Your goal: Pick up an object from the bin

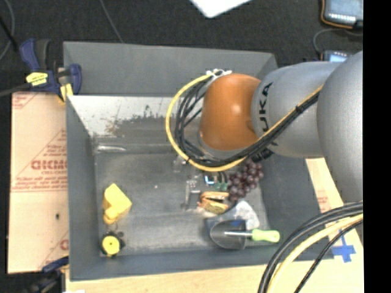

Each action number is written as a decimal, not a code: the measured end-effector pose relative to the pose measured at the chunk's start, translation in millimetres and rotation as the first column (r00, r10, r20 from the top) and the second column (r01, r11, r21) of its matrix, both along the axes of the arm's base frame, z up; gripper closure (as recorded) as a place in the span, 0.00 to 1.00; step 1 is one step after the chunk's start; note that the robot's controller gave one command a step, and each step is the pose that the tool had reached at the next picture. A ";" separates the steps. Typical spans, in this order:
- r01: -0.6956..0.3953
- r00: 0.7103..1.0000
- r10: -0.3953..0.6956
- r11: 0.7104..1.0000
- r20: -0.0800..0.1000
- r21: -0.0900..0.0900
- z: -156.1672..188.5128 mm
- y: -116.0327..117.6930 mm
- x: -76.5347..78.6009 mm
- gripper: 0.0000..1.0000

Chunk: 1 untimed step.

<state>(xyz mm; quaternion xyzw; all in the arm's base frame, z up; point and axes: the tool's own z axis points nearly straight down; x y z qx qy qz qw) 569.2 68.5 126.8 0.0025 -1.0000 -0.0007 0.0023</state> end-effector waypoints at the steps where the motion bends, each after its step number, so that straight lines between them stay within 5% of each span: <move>1: 0.002 1.000 -0.002 1.000 0.008 0.001 4.8 -0.2 1.7 0.00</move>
Offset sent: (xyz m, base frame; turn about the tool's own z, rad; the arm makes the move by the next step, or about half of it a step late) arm -0.0067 -0.0860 -0.0568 0.0443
